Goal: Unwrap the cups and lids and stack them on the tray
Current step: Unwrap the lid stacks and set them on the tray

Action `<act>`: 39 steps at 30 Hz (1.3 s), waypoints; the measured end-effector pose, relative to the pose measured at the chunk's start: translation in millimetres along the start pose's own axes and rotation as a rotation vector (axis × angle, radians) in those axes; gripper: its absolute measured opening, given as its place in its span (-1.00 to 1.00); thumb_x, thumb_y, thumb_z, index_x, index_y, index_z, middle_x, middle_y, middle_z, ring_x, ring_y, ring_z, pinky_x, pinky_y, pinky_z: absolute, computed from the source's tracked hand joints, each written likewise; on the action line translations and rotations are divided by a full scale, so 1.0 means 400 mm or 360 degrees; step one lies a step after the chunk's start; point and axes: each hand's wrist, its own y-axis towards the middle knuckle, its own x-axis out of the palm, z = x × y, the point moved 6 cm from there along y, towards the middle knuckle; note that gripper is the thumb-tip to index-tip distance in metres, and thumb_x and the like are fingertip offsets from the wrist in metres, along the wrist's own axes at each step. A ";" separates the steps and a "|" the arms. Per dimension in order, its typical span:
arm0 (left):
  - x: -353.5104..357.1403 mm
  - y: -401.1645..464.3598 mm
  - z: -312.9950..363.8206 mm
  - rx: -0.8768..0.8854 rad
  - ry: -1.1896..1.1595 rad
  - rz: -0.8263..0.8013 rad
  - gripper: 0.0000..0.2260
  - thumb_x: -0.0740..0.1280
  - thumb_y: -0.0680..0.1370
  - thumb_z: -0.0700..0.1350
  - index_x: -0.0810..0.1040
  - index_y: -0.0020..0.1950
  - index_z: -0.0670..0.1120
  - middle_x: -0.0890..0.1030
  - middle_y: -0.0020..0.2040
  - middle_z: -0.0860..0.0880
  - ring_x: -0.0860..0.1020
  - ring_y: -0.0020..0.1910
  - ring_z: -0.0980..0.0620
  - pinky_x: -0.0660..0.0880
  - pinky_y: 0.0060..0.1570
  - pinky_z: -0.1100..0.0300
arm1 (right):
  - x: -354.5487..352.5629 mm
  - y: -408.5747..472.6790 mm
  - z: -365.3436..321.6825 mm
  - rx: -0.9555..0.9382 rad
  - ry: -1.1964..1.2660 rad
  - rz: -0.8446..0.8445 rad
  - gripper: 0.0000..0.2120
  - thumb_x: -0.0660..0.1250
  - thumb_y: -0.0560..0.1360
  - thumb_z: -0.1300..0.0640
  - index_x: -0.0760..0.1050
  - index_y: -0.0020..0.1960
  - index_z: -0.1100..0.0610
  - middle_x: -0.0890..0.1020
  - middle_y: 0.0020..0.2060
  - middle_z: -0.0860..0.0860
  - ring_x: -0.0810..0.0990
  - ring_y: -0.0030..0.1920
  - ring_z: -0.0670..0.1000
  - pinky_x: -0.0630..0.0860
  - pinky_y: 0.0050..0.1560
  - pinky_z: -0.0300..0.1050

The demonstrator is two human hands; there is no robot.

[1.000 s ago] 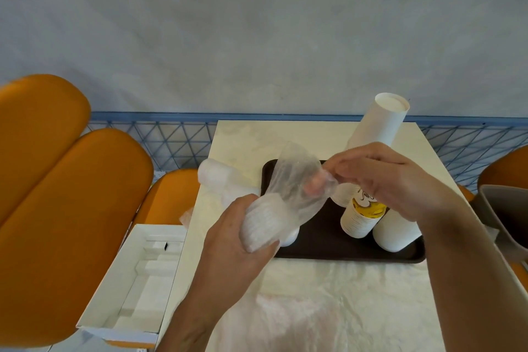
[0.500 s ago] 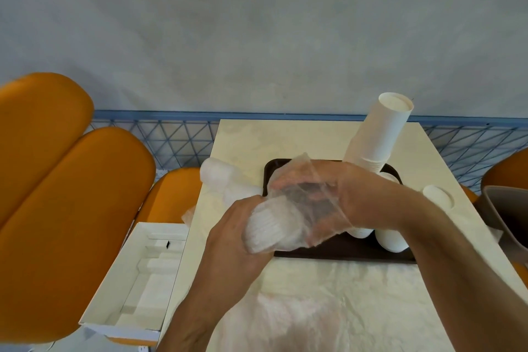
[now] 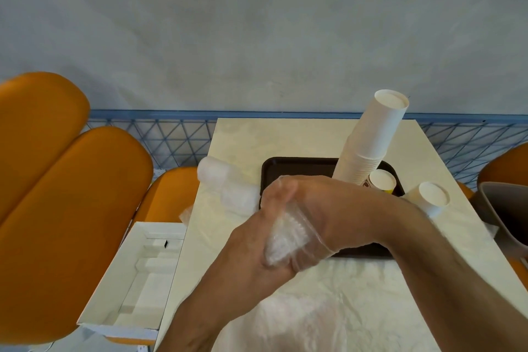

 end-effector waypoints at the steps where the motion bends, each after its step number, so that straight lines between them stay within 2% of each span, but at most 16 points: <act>1: 0.001 0.000 0.008 0.0034 0.0058 -0.0053 -0.17 0.47 0.50 -0.05 -0.02 0.18 0.74 0.22 0.15 0.73 0.28 0.21 0.62 0.22 0.11 0.65 | 0.002 -0.002 0.001 0.0007 0.0097 -0.0019 -0.37 0.67 0.30 0.03 0.45 0.26 -0.11 0.52 0.14 -0.23 0.52 0.15 -0.18 0.53 0.16 -0.18; 4: -0.005 0.000 0.016 0.0081 0.0024 -0.0007 -0.22 0.48 0.49 -0.05 0.08 0.19 0.72 0.24 0.20 0.70 0.29 0.25 0.58 0.24 0.10 0.64 | 0.006 -0.003 0.009 -0.0009 0.0194 -0.0048 -0.40 0.66 0.32 0.10 0.47 0.27 -0.07 0.57 0.12 -0.16 0.56 0.15 -0.09 0.56 0.17 -0.02; 6: -0.015 -0.003 0.009 0.0045 -0.0107 0.0107 -0.23 0.52 0.46 -0.09 0.18 0.17 0.70 0.34 0.19 0.63 0.37 0.24 0.51 0.33 0.08 0.58 | 0.000 -0.006 0.020 0.0004 0.0295 0.0003 -0.42 0.66 0.32 0.07 0.48 0.24 -0.10 0.60 0.12 -0.17 0.58 0.14 -0.11 0.57 0.15 -0.09; 9: -0.020 -0.006 -0.012 -0.0061 -0.0352 0.0240 -0.37 0.54 0.35 -0.03 0.30 0.16 0.50 0.44 0.13 0.49 0.50 0.16 0.34 0.57 0.04 0.26 | -0.001 -0.015 0.040 -0.0015 0.0510 0.0111 -0.44 0.66 0.33 0.13 0.48 0.21 -0.11 0.61 0.17 -0.14 0.59 0.17 -0.11 0.58 0.16 -0.18; 11: -0.019 -0.007 -0.021 -0.0114 -0.0481 0.0291 -0.36 0.57 0.30 0.01 0.28 0.16 0.43 0.44 0.10 0.45 0.52 0.15 0.26 0.62 0.02 0.13 | 0.008 -0.017 0.059 -0.0028 0.0655 0.0213 -0.38 0.67 0.32 0.15 0.50 0.30 -0.05 0.61 0.20 -0.12 0.58 0.23 -0.09 0.57 0.23 -0.11; 14: -0.020 -0.003 -0.015 -0.0097 -0.0603 0.0339 -0.37 0.59 0.26 0.07 0.29 0.14 0.39 0.47 0.08 0.38 0.54 0.16 0.19 0.62 -0.07 0.16 | 0.030 -0.023 0.083 -0.0082 0.0960 0.0335 -0.32 0.66 0.28 0.15 0.52 0.34 0.01 0.63 0.22 -0.04 0.59 0.27 0.04 0.58 0.26 0.08; 16: -0.021 -0.002 -0.015 -0.0092 -0.0696 0.0387 -0.38 0.58 0.24 0.07 0.31 0.14 0.34 0.51 0.07 0.29 0.58 0.12 0.09 0.60 -0.14 0.17 | 0.046 -0.034 0.099 -0.0103 0.1175 0.0422 -0.33 0.65 0.26 0.23 0.53 0.33 0.03 0.64 0.20 0.00 0.61 0.25 0.05 0.61 0.21 0.04; 20: -0.020 0.002 -0.013 -0.0114 -0.0793 0.0600 -0.29 0.65 0.23 -0.20 0.29 0.17 0.14 0.53 -0.02 0.40 0.59 0.04 0.25 0.58 -0.21 0.26 | 0.089 -0.051 0.126 -0.0140 0.1667 0.0754 -0.38 0.56 0.27 0.39 0.57 0.26 0.03 0.66 0.15 0.04 0.66 0.17 0.09 0.64 0.08 0.02; 21: -0.018 0.002 -0.018 -0.0165 -0.0858 0.0658 -0.29 0.65 0.22 -0.23 0.30 0.16 0.11 0.54 -0.05 0.44 0.60 0.03 0.27 0.60 -0.20 0.25 | 0.100 -0.052 0.131 -0.0140 0.1794 0.0853 -0.38 0.56 0.28 0.39 0.56 0.27 0.02 0.65 0.16 0.05 0.65 0.16 0.11 0.65 0.06 0.05; 23: -0.012 0.005 -0.040 -0.0288 -0.1119 0.0740 -0.29 0.65 0.20 -0.25 0.34 0.14 0.16 0.59 -0.06 0.34 0.65 0.03 0.12 0.63 -0.18 0.13 | 0.119 -0.059 0.134 -0.0094 0.1874 0.1092 -0.37 0.61 0.28 0.25 0.53 0.28 -0.05 0.62 0.20 0.02 0.64 0.19 0.11 0.64 0.09 0.09; 25: -0.003 0.008 -0.066 -0.0407 -0.1351 0.0810 -0.34 0.61 0.22 -0.21 0.36 0.13 0.23 0.62 -0.06 0.24 0.67 -0.01 0.05 0.63 -0.23 0.04 | 0.118 -0.085 0.126 0.0023 0.1546 0.1417 -0.44 0.59 0.30 0.01 0.51 0.25 -0.14 0.57 0.23 -0.04 0.58 0.25 0.08 0.64 0.10 0.07; 27: -0.005 0.009 -0.067 -0.0456 -0.1340 0.0861 -0.38 0.54 0.22 -0.12 0.34 0.13 0.27 0.60 -0.08 0.28 0.67 -0.04 0.13 0.64 -0.24 0.04 | 0.109 -0.112 0.098 0.0093 0.1002 0.1641 -0.60 0.51 0.37 -0.15 0.55 0.17 -0.17 0.53 0.21 -0.11 0.52 0.26 0.05 0.59 0.09 -0.10; 30: -0.003 0.010 -0.056 -0.0462 -0.1097 0.0812 -0.39 0.56 0.26 -0.04 0.30 0.13 0.35 0.55 -0.03 0.35 0.64 0.01 0.11 0.66 -0.12 0.01 | 0.115 -0.108 0.063 0.0061 0.0563 0.1697 -0.71 0.48 0.40 -0.17 0.63 0.05 -0.07 0.50 0.10 -0.13 0.52 0.16 0.01 0.45 0.07 -0.32; 33: 0.015 0.010 -0.052 -0.0490 -0.1327 0.0689 -0.37 0.62 0.30 -0.14 0.34 0.16 0.26 0.61 0.10 0.11 0.65 0.05 -0.03 0.65 -0.18 0.02 | 0.109 -0.101 0.057 0.0018 0.0503 0.1801 -0.87 0.43 0.48 -0.05 0.64 -0.03 -0.03 0.51 0.03 -0.16 0.53 0.10 0.03 0.46 0.04 -0.23; 35: 0.025 0.012 -0.043 -0.0469 -0.1748 0.0599 -0.53 0.44 0.41 -0.20 0.36 0.18 0.18 0.65 0.11 -0.06 0.67 0.03 -0.11 0.62 -0.22 -0.04 | 0.100 -0.101 0.047 -0.0028 0.0337 0.1849 -0.89 0.42 0.51 0.00 0.66 -0.05 0.02 0.56 0.03 -0.13 0.53 0.08 0.08 0.48 0.06 -0.07; 39: 0.023 0.012 -0.034 -0.0523 -0.1792 0.0608 -0.60 0.40 0.45 0.03 0.33 0.22 0.13 0.69 0.01 -0.06 0.69 -0.06 -0.05 0.64 -0.12 -0.10 | 0.103 -0.094 0.001 -0.0248 0.0006 0.1733 -0.88 0.41 0.56 0.02 0.69 -0.03 0.04 0.64 0.07 -0.11 0.49 0.07 0.06 0.45 -0.03 0.09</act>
